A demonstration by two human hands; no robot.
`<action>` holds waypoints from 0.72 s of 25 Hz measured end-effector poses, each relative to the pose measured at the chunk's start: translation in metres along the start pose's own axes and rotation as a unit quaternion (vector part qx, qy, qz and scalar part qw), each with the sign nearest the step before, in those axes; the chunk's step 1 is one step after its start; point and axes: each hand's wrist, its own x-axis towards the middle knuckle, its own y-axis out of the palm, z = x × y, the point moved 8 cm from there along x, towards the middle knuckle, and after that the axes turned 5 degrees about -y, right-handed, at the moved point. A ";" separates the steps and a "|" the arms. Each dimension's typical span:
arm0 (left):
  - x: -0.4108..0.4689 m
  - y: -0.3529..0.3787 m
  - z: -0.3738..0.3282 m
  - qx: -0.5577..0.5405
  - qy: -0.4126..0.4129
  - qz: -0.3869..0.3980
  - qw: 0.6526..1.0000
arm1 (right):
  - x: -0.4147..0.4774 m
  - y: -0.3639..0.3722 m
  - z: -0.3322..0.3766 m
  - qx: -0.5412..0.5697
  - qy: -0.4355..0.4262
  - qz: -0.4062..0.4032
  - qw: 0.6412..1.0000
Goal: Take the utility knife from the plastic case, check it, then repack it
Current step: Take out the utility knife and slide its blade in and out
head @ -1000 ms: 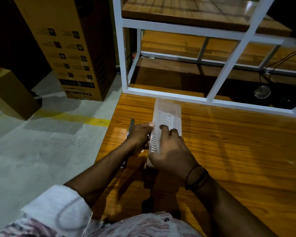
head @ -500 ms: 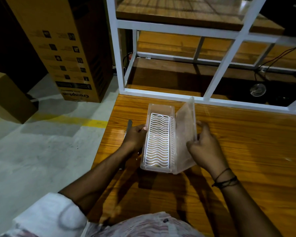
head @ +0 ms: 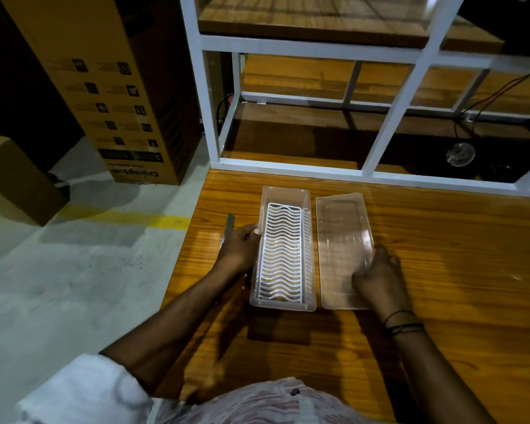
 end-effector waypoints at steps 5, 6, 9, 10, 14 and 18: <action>-0.009 -0.018 0.002 0.001 0.004 -0.031 1.000 | -0.002 0.005 -0.006 -0.153 0.015 0.000 0.988; -0.011 -0.026 0.007 0.012 0.008 -0.052 0.999 | -0.003 0.004 -0.004 -0.165 0.006 -0.013 0.986; -0.026 -0.051 0.010 0.091 0.028 -0.123 0.988 | -0.005 0.001 0.006 -0.146 -0.030 -0.043 0.988; -0.031 -0.057 0.010 0.125 0.036 -0.139 0.982 | -0.005 0.001 0.011 -0.138 -0.043 -0.048 0.988; -0.041 -0.068 0.022 0.342 0.003 -0.144 0.929 | -0.010 0.005 0.041 -0.109 -0.118 -0.055 0.985; -0.040 -0.065 0.036 0.415 -0.034 -0.144 0.898 | -0.016 0.006 0.070 -0.071 -0.169 -0.076 0.980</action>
